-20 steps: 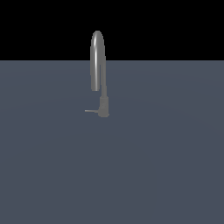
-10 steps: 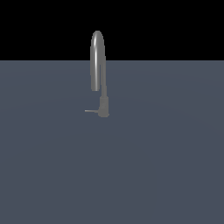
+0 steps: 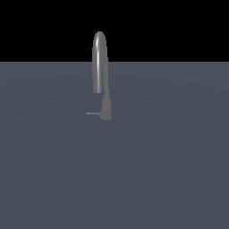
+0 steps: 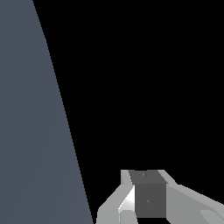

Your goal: Turn on the faucet by rotating a designated handle.

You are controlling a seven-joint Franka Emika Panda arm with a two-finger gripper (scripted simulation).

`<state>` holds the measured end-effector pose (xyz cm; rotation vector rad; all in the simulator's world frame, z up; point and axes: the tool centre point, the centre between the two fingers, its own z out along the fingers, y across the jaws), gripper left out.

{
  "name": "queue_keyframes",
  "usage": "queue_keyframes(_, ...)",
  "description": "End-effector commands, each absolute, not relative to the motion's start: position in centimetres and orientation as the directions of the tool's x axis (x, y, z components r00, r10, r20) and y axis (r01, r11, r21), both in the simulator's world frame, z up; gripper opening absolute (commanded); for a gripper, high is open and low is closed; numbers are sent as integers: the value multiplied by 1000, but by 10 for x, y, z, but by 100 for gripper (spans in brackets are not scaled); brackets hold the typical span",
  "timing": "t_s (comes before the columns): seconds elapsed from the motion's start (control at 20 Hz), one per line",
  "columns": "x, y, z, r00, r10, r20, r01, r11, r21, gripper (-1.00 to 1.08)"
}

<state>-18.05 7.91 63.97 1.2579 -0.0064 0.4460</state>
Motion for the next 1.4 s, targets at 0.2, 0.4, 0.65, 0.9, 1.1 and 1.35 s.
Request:
queue_keyframes(0.2,-147,121,622,910,403,95,-292,462,838,-100)
queue_keyframes(0.4,-123,145,600,902,432,-22,-260,583,770,-100)
queue_keyframes(0.65,-91,170,561,877,442,-187,-215,711,670,-100)
queue_keyframes(0.9,-59,188,510,832,421,-362,-168,812,559,-100)
queue_keyframes(1.1,-35,195,460,775,384,-502,-131,875,466,-100)
queue_keyframes(1.35,-9,195,390,676,316,-666,-90,932,351,-100)
